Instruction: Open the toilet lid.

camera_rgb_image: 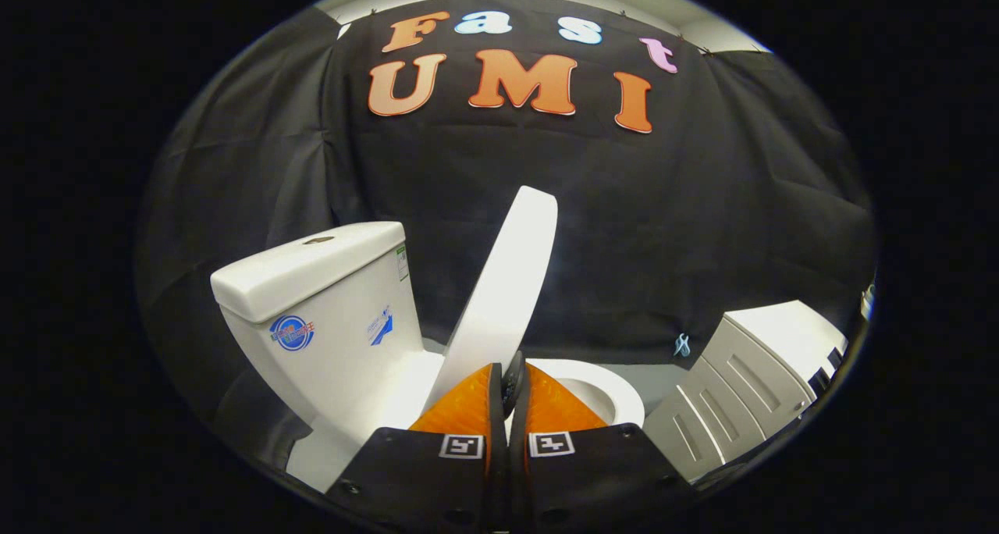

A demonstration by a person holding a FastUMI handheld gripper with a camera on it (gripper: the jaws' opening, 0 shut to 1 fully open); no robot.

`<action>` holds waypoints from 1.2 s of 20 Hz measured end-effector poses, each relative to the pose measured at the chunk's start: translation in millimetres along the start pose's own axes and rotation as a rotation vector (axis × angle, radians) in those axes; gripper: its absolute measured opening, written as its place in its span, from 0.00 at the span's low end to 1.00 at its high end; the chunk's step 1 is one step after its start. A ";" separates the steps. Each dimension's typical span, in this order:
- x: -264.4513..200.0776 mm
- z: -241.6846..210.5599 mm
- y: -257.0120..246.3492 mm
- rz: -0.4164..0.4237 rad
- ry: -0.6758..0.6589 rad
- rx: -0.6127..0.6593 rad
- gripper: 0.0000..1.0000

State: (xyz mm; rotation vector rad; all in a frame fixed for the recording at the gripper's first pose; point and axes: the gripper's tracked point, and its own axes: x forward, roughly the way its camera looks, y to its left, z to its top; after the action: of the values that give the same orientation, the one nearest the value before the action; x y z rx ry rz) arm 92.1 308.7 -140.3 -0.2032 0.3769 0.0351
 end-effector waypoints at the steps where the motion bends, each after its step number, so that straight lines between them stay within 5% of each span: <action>1: -0.6 2.7 6.2 -0.003 -0.005 -0.014 0.08; 10: -3.4 25.0 72.7 -0.030 -0.049 -0.135 0.08; 20: -2.6 30.1 153.5 0.072 -0.076 -0.151 0.08; 24: -1.9 29.2 162.0 0.053 -0.076 -0.146 0.08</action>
State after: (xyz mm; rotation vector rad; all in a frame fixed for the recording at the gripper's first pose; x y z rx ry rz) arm 89.3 473.3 -143.8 -0.3353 0.3036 0.1229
